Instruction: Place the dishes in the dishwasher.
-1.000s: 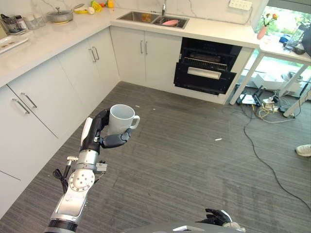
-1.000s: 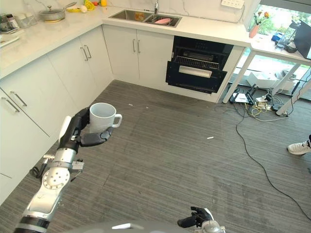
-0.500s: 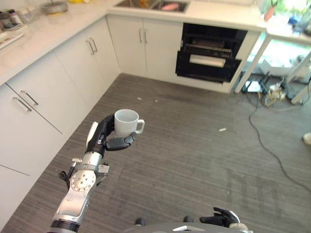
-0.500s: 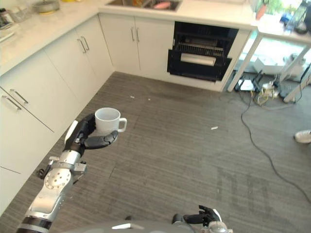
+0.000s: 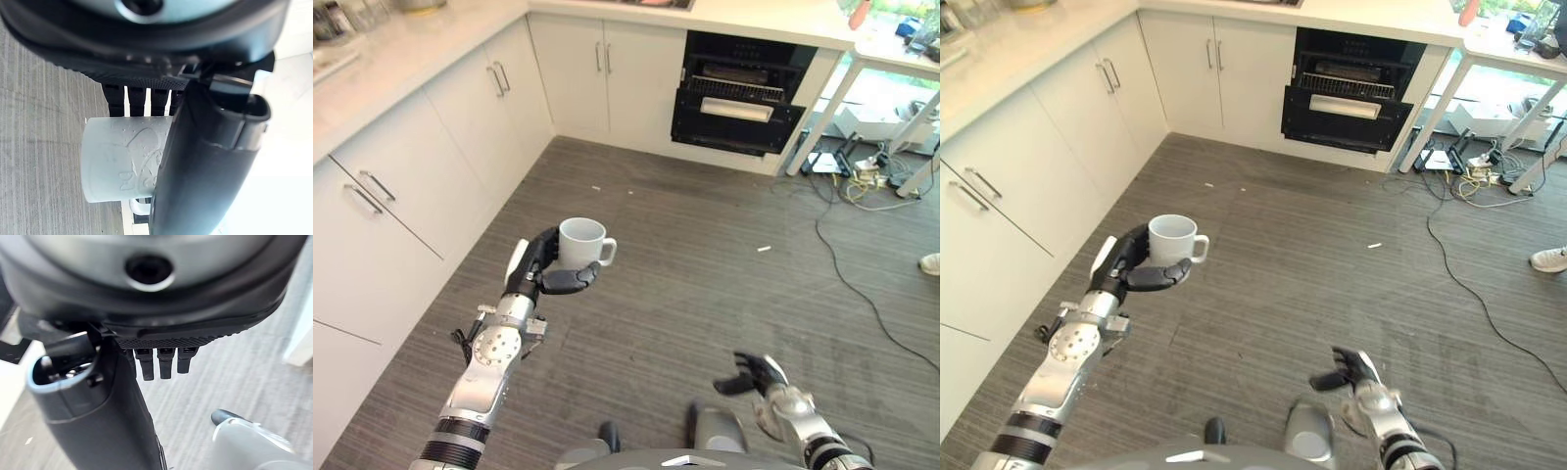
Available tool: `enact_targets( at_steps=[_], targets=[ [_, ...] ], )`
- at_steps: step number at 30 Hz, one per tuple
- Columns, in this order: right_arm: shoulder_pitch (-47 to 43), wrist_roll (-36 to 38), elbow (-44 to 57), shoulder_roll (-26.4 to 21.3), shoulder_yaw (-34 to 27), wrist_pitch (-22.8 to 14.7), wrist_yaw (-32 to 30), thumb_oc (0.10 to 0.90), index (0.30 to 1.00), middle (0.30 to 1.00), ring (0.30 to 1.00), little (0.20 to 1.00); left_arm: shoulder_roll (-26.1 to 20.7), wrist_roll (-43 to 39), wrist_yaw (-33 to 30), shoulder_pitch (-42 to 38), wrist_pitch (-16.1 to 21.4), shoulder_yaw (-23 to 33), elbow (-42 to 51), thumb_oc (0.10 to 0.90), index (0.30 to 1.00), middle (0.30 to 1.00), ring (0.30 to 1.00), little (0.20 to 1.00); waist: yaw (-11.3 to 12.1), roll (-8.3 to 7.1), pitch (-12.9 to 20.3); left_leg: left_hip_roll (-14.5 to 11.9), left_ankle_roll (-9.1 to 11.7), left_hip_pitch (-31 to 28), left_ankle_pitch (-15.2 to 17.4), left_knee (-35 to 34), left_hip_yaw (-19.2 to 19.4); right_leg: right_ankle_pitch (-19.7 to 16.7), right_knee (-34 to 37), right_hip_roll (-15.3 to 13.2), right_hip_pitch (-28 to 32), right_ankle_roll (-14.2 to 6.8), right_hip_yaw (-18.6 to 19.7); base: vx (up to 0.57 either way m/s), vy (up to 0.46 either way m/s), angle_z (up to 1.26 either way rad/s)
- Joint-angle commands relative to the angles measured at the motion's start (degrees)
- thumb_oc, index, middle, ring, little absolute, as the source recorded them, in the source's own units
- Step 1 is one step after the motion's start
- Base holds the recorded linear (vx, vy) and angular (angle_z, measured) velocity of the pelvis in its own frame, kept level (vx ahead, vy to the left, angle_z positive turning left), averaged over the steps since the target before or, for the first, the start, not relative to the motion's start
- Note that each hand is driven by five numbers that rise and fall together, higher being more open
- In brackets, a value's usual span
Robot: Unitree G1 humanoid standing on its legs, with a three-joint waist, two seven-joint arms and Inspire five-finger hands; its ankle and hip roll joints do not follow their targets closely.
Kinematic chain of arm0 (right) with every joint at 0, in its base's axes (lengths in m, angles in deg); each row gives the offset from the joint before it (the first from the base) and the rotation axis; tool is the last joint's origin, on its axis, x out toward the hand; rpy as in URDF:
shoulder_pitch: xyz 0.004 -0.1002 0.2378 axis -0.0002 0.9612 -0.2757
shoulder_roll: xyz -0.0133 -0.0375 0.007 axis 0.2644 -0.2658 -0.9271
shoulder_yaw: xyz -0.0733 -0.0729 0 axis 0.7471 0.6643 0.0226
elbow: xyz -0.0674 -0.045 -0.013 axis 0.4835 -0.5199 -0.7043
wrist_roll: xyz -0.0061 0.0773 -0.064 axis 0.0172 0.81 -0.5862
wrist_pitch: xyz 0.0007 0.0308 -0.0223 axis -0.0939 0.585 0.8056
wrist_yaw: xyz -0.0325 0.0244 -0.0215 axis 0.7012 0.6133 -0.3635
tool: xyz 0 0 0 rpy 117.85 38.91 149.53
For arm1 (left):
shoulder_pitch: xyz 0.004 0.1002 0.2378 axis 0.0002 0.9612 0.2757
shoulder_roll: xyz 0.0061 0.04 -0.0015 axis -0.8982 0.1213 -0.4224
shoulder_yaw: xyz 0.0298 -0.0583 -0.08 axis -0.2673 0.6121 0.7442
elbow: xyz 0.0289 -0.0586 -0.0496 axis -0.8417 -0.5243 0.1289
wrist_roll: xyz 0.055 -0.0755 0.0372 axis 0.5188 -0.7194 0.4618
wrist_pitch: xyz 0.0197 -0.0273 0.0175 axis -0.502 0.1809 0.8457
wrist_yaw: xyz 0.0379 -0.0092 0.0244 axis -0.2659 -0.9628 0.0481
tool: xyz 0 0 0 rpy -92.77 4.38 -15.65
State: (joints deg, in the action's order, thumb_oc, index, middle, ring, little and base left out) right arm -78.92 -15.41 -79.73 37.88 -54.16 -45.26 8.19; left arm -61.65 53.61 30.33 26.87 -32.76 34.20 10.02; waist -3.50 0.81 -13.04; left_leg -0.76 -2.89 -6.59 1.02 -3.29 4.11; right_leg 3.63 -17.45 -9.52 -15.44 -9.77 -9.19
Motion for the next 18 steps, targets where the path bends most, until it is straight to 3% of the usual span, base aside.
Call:
enact_targets(
  at_steps=[1, 3, 5, 8, 9, 10, 11, 13, 15, 16, 18],
  targets=[
    [-1.8, 2.4, -0.8, -1.8, -2.1, -3.9, -2.9, 0.800, 0.900, 0.900, 0.900, 0.900, -1.9, 2.3, -3.0, -4.4, 6.1, 1.8, 5.0, 0.400, 0.300, 0.300, 0.300, 0.300, -1.4, -0.36, 1.2, 2.0, 3.0, -4.6, 8.5, 3.1, -5.0, -6.2, 10.8, 2.9, 0.9, 1.0, -1.9, 0.41, 0.041, 0.73],
    [-1.6, 2.4, -0.5, -1.8, -2.5, -3.9, -3.1, 0.800, 0.900, 0.900, 0.900, 0.900, -1.9, 2.6, -3.1, -4.6, 6.1, 1.8, 5.0, 0.400, 0.300, 0.300, 0.300, 0.300, -1.9, -0.34, 1.1, 2.0, 3.1, -5.6, 9.2, 3.0, -6.0, -7.1, 13.2, 3.0, 0.3, 0.6, -2.5, 0.26, 0.010, 0.72],
    [-1.6, 1.7, -0.6, -1.5, -2.7, -3.8, -3.1, 0.800, 0.900, 0.900, 0.900, 0.900, -1.8, 3.7, -3.2, -4.2, 6.0, 2.4, 4.8, 0.400, 0.300, 0.300, 0.300, 0.300, -1.9, -1.08, 1.6, 3.2, 3.0, -8.9, 12.0, 2.7, -7.5, -9.0, 17.5, 3.1, -0.6, 0.3, -7.0, 0.45, 0.008, 0.80],
    [0.8, 1.8, -1.9, -1.3, -3.6, -3.8, -3.0, 0.800, 0.900, 0.900, 0.900, 0.900, -1.2, 4.2, -2.8, -3.2, 5.9, 2.4, 4.7, 0.400, 0.300, 0.300, 0.300, 0.300, -3.0, -1.21, 3.5, 3.8, 2.9, -12.3, 14.9, 4.0, -10.0, -9.1, 15.4, 3.5, 1.1, 1.5, -7.3, 0.51, -0.007, 0.56],
    [1.9, 1.8, -2.6, -1.3, -3.9, -3.7, -2.8, 0.800, 0.900, 0.900, 0.900, 0.900, -1.0, 4.4, -2.5, -2.9, 5.9, 2.2, 4.8, 0.400, 0.300, 0.300, 0.300, 0.300, -3.6, -0.45, 4.3, 3.0, 3.5, -13.2, 14.5, 5.3, -10.8, -8.5, 14.2, 4.4, 1.7, 2.3, -6.7, 0.53, -0.033, 0.83],
    [2.2, 1.8, -2.9, -1.3, -4.2, -3.6, -2.7, 0.800, 0.900, 0.900, 0.900, 0.900, -1.0, 4.3, -2.3, -2.6, 6.0, 2.2, 5.0, 0.400, 0.300, 0.300, 0.300, 0.300, -3.8, -0.17, 4.6, 2.6, 4.1, -13.1, 13.4, 6.8, -11.2, -8.3, 13.4, 4.7, 2.1, 2.7, -6.1, 0.52, -0.052, 0.72],
    [2.6, 1.9, -3.9, -1.4, -4.4, -3.6, -2.7, 0.800, 0.900, 0.900, 0.900, 0.900, -1.0, 4.3, -2.2, -2.1, 6.2, 2.3, 5.2, 0.400, 0.300, 0.300, 0.300, 0.300, -4.1, 1.10, 5.1, 1.4, 5.7, -12.8, 11.3, 9.8, -11.1, -7.2, 12.2, 6.1, 3.1, 3.7, -5.9, 0.48, -0.069, 0.76],
    [3.3, 2.2, -4.8, -1.0, -4.4, -3.5, -2.5, 0.800, 0.900, 0.900, 0.900, 0.900, -1.7, 4.1, -2.0, -1.6, 6.0, 2.9, 5.4, 0.400, 0.300, 0.300, 0.300, 0.300, -4.5, 1.97, 5.8, -0.3, 9.9, -10.5, 4.6, 17.5, -8.8, -5.5, 12.3, 6.9, 6.2, 5.0, -7.6, 0.46, -0.093, 0.53],
    [3.3, 2.3, -5.3, -1.1, -3.4, -3.6, -2.5, 0.800, 0.900, 0.900, 0.900, 0.900, -2.8, 4.0, -2.0, -0.9, 5.7, 3.6, 6.3, 0.400, 0.300, 0.300, 0.300, 0.300, -3.9, 1.13, 5.2, -1.5, 13.1, -4.2, -3.0, 32.7, -6.2, -3.5, 13.6, 7.5, 10.2, 7.2, -7.2, 0.39, -0.132, 0.00],
    [3.1, 2.3, -5.3, -1.2, -3.3, -3.5, -2.7, 0.800, 0.900, 0.900, 0.900, 0.900, -3.1, 3.6, -2.1, -0.8, 5.7, 4.1, 6.6, 0.400, 0.300, 0.300, 0.300, 0.300, -3.1, 0.29, 4.4, -0.7, 13.3, -0.3, -4.7, 40.1, -5.8, -2.8, 14.1, 7.5, 12.0, 8.0, -6.6, 0.35, -0.165, -0.37],
    [2.4, 3.1, -5.5, -1.5, -3.4, -3.5, -3.8, 0.800, 0.900, 0.900, 0.900, 0.900, -3.5, 3.2, -3.0, -1.2, 5.7, 4.4, 6.8, 0.400, 0.300, 0.300, 0.300, 0.300, -1.8, -1.89, 2.8, -0.6, 11.0, 7.5, -2.6, 50.0, -3.2, -1.7, 16.0, 7.0, 15.5, 8.9, -5.3, 0.33, -0.156, -0.44]
  ],
)
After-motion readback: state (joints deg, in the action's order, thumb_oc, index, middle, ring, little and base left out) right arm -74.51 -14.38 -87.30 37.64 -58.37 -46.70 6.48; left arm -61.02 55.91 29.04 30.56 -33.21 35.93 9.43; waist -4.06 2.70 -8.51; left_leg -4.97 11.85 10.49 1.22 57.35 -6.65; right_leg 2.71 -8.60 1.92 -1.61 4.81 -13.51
